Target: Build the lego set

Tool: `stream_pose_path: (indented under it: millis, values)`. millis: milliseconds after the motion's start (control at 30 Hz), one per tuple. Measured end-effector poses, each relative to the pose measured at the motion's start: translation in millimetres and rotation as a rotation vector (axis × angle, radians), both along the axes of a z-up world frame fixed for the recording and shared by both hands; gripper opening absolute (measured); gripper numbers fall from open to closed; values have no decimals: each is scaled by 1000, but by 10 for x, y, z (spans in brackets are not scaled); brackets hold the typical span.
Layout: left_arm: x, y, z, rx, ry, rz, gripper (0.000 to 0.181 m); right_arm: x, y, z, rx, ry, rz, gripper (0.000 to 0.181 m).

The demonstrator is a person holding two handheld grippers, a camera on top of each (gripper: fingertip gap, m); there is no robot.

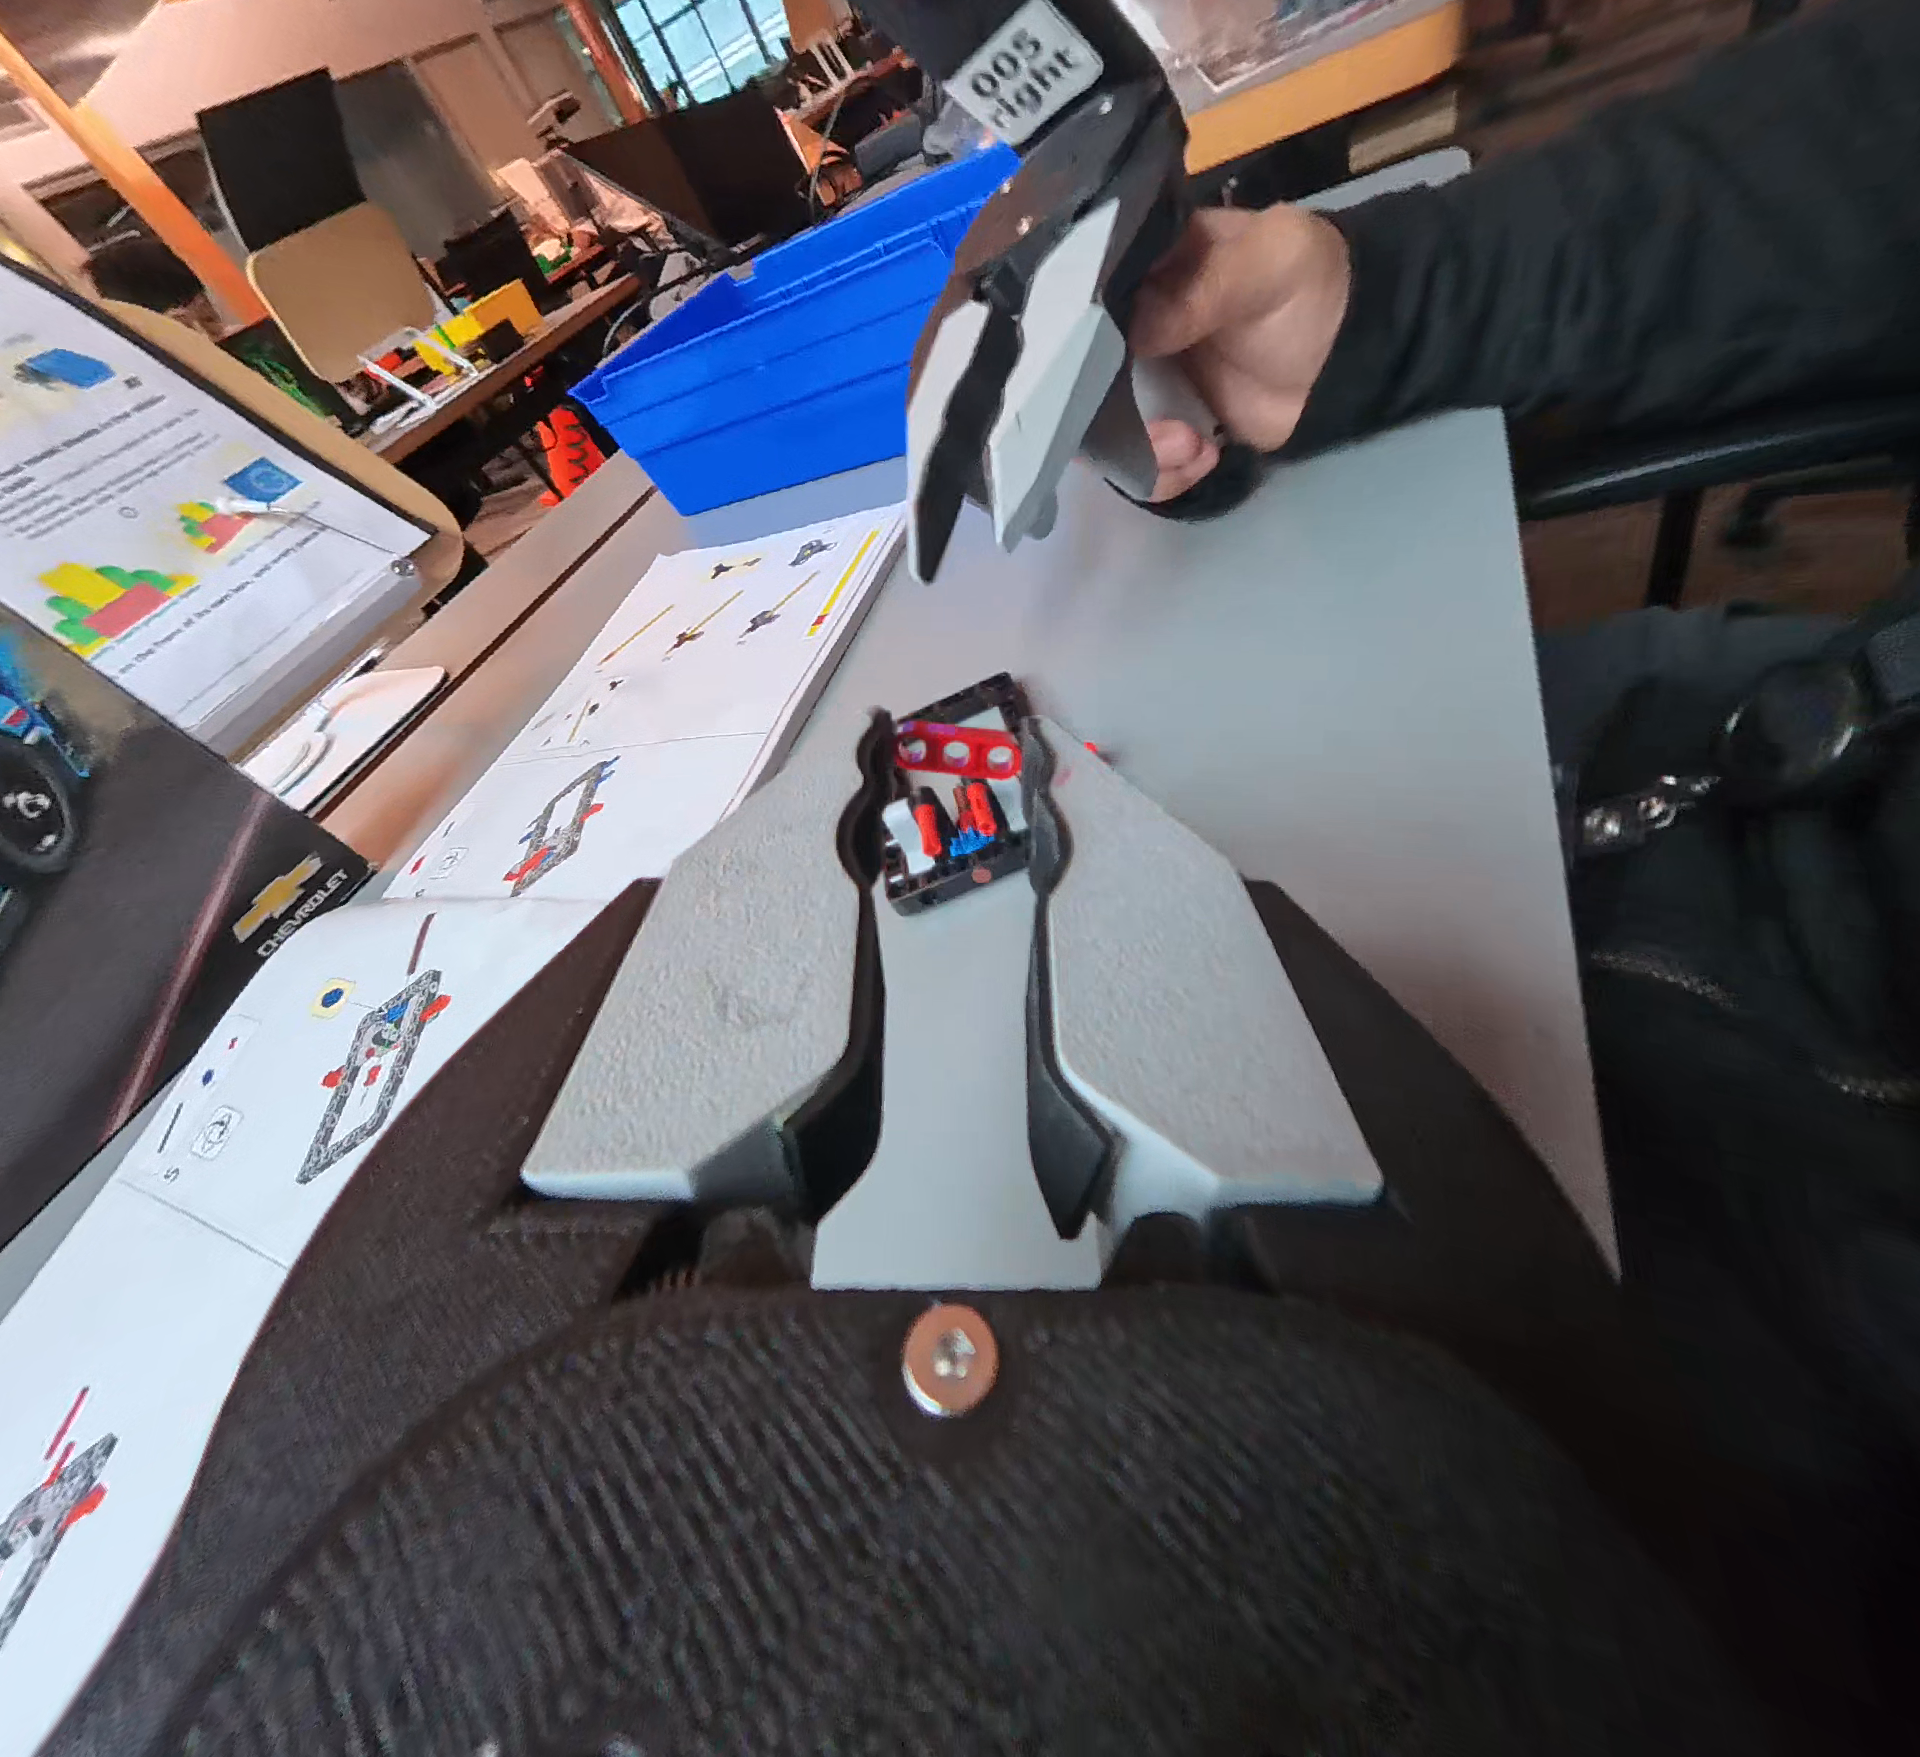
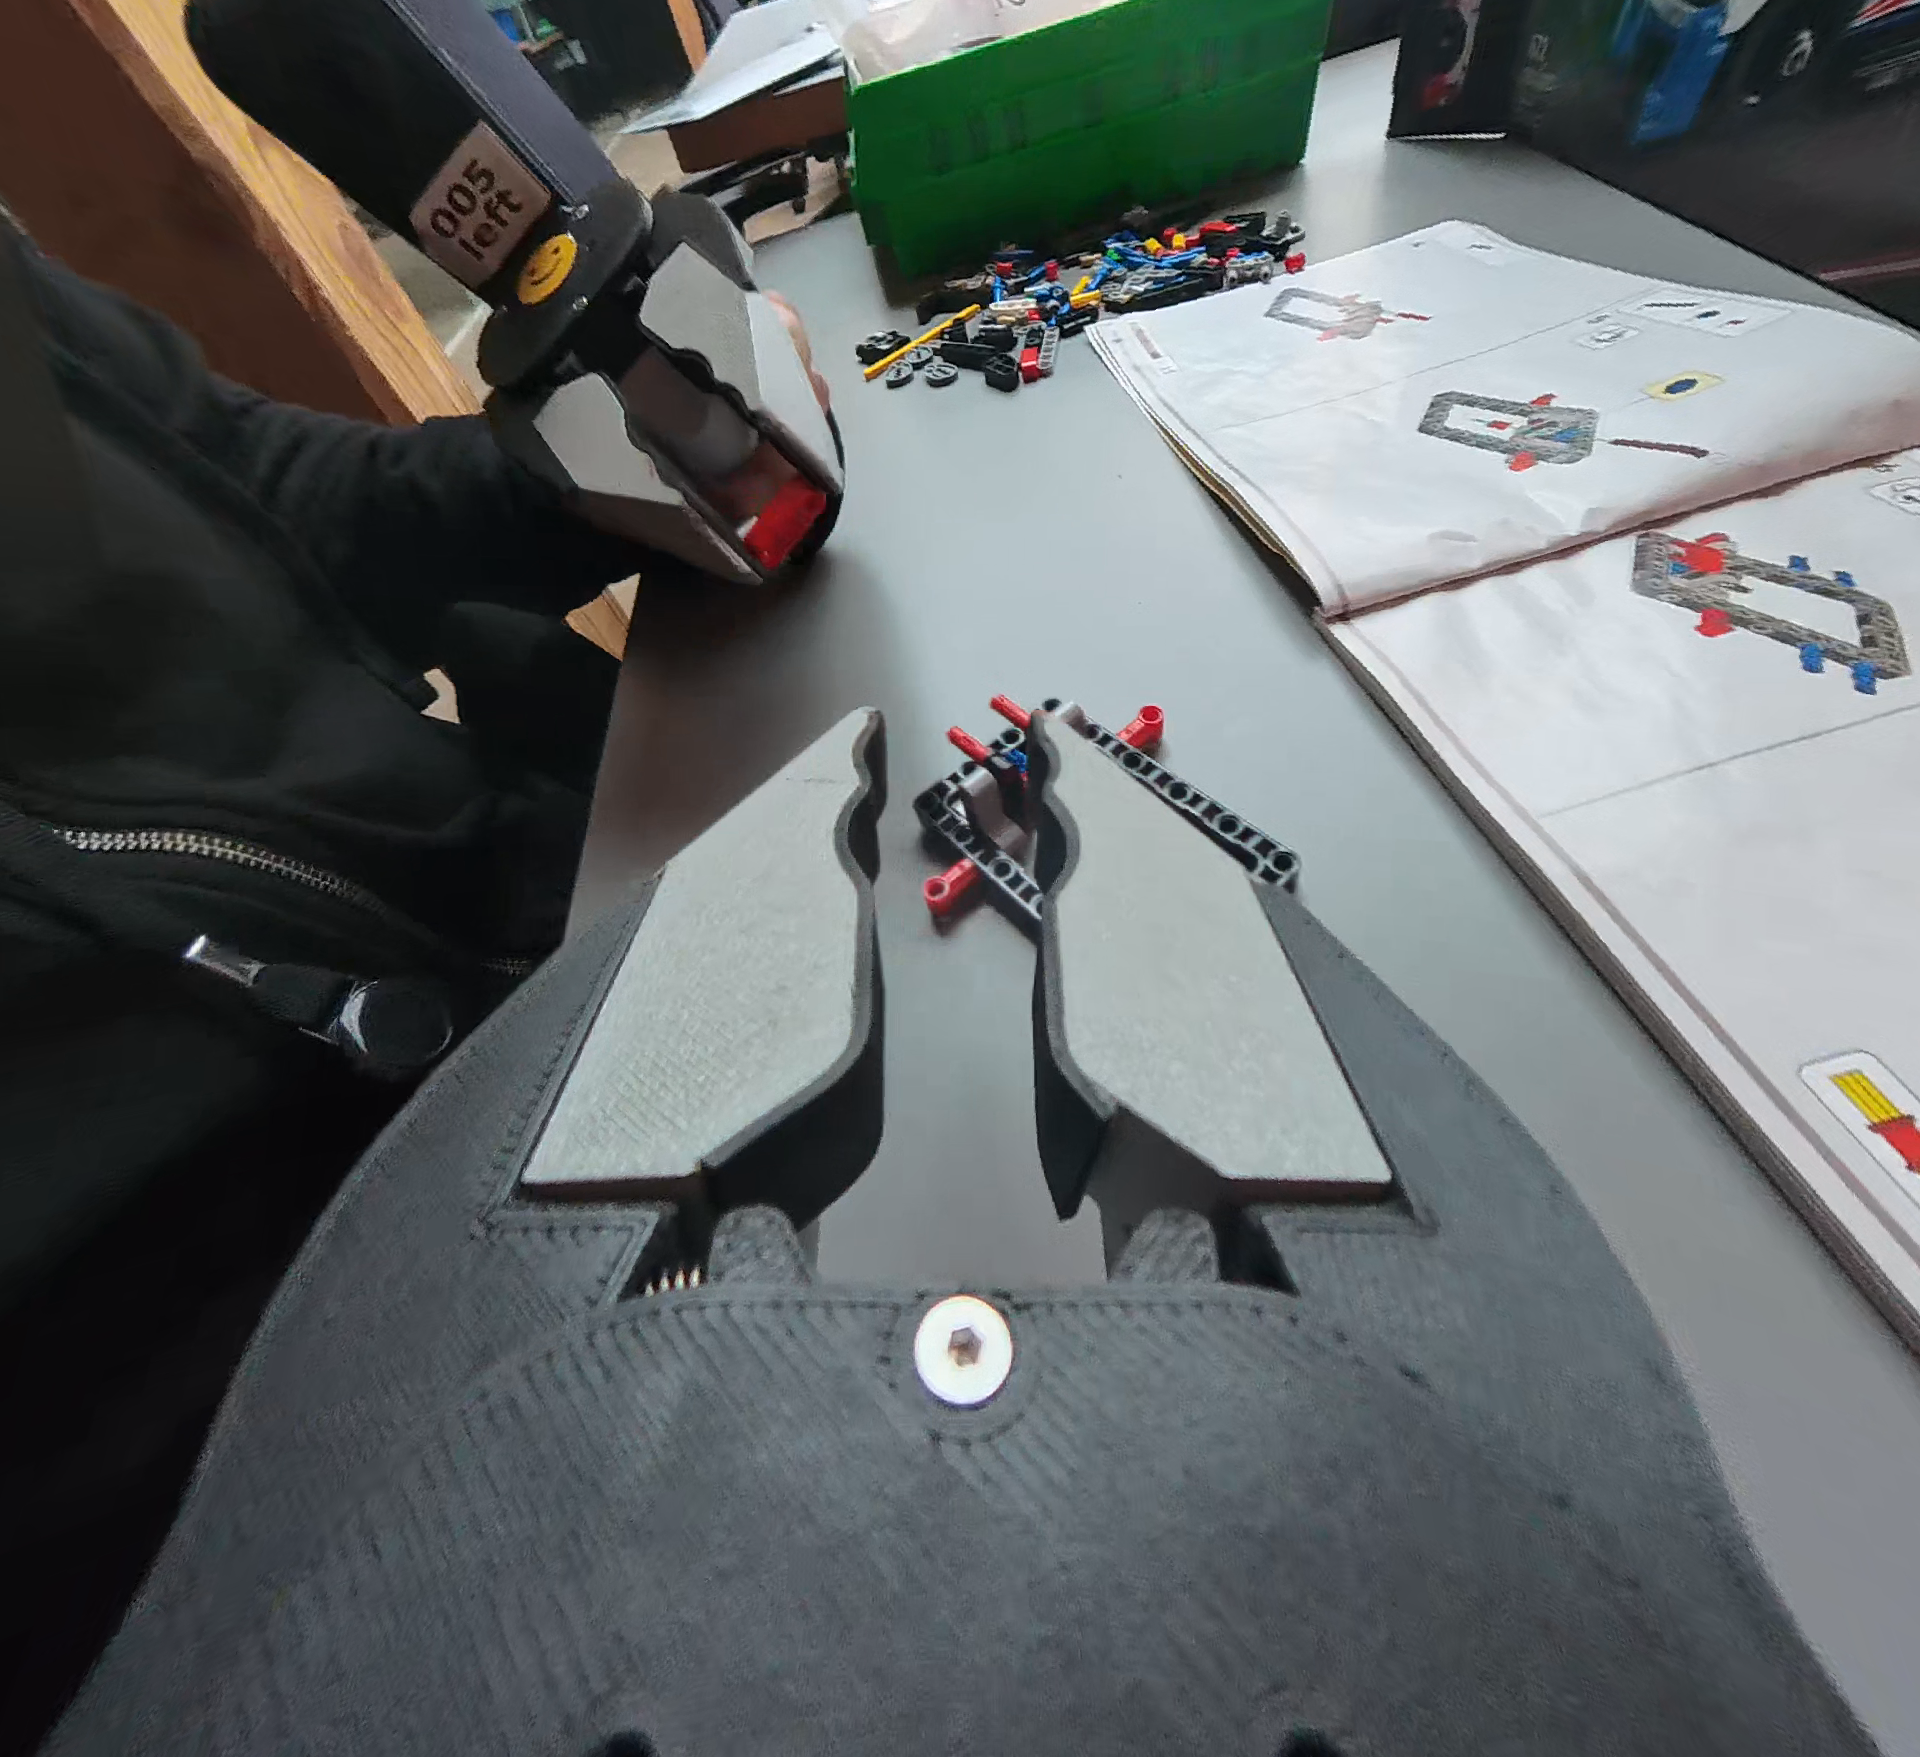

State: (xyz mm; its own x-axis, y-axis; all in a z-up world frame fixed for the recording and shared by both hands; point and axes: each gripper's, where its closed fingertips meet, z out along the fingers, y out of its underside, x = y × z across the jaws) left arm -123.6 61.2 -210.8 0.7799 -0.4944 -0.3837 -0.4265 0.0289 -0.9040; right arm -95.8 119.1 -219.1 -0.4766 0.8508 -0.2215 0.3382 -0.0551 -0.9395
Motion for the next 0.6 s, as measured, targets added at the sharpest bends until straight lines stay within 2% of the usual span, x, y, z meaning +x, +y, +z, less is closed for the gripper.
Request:
stream_pose_path:
  millis: [100,300,467,600]
  values:
    - [-47,-28,-227,-154,58,29,22,3,-37,49,32,5,-16,26]
    - [-219,64,-551,-489,-50,107,22,16,118,20,29,14,-97,23]
    - [-249,157,-778,-655,-60,164,22,5,143,-121,52,-38,-104,23]
    - [-204,181,-809,-680,-63,153,23,-14,115,-200,70,-85,-75,26]
